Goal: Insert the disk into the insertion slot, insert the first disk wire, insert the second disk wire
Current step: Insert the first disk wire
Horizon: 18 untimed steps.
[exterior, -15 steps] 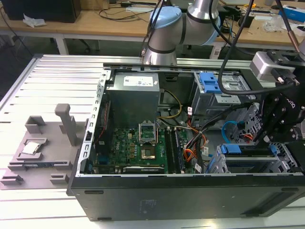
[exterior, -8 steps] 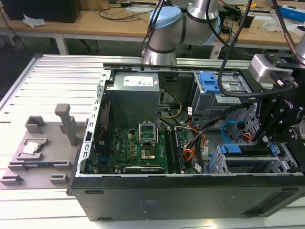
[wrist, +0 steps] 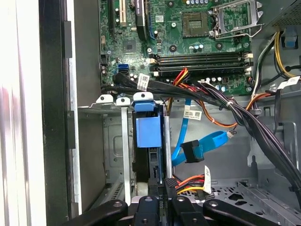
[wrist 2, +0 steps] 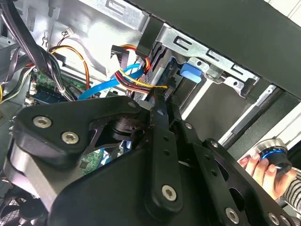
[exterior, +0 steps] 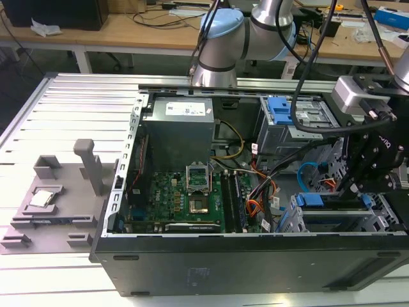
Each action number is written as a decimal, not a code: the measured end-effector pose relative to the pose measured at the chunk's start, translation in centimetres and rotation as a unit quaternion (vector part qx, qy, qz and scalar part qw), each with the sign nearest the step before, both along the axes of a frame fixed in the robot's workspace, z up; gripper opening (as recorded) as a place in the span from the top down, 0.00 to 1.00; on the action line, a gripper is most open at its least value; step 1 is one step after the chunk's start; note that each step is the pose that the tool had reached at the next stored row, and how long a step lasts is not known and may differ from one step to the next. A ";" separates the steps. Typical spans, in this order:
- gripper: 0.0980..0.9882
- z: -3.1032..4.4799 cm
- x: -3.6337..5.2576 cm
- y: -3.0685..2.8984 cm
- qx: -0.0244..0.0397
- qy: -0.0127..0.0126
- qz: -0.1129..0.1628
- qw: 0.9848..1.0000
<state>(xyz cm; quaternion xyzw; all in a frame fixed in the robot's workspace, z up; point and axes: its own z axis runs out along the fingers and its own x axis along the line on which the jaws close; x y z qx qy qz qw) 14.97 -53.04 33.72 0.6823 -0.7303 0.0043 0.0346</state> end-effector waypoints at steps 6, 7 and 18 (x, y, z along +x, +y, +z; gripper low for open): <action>0.92 -0.14 0.16 0.00 0.000 0.000 0.000 1.000; 0.92 -0.16 0.17 0.00 0.000 0.000 0.000 1.000; 0.84 0.04 0.18 0.00 0.000 0.000 0.000 1.000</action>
